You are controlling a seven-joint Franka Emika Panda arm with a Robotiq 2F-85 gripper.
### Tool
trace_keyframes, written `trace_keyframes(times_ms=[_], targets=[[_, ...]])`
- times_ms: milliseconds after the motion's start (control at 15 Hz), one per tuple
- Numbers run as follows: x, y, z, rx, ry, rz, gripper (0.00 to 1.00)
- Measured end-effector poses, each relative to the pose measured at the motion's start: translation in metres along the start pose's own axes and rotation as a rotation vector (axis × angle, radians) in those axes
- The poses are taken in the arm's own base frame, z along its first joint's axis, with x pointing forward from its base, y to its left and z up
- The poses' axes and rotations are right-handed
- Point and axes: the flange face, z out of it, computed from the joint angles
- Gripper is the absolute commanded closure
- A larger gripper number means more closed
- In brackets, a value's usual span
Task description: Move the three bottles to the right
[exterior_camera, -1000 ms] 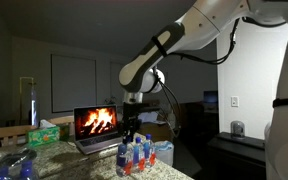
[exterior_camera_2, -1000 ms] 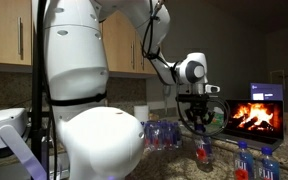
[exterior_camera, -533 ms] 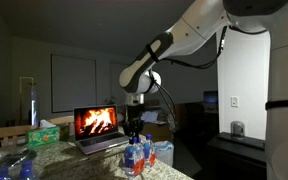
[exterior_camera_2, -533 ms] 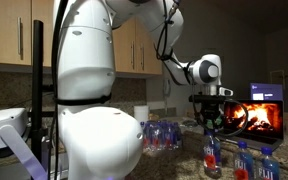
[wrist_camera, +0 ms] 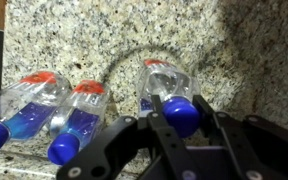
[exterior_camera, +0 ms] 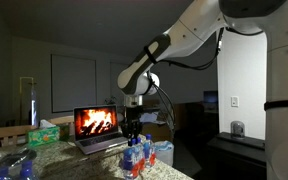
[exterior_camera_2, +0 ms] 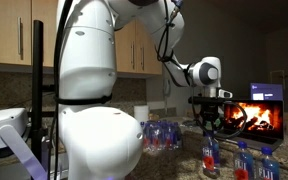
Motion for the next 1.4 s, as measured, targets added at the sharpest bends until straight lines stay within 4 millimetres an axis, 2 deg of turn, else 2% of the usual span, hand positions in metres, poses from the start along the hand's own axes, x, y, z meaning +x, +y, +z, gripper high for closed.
trace_keyframes(times_ms=[533,800,1133,1400], targets=[[0.026,0.004,-0.001,0.007,0.015,0.033,0.86],[0.039,0.008,0.006,0.006,0.004,0.069,0.86],[0.051,0.020,0.017,0.009,-0.026,0.098,0.86],[0.059,0.029,0.019,0.009,-0.039,0.115,0.86]])
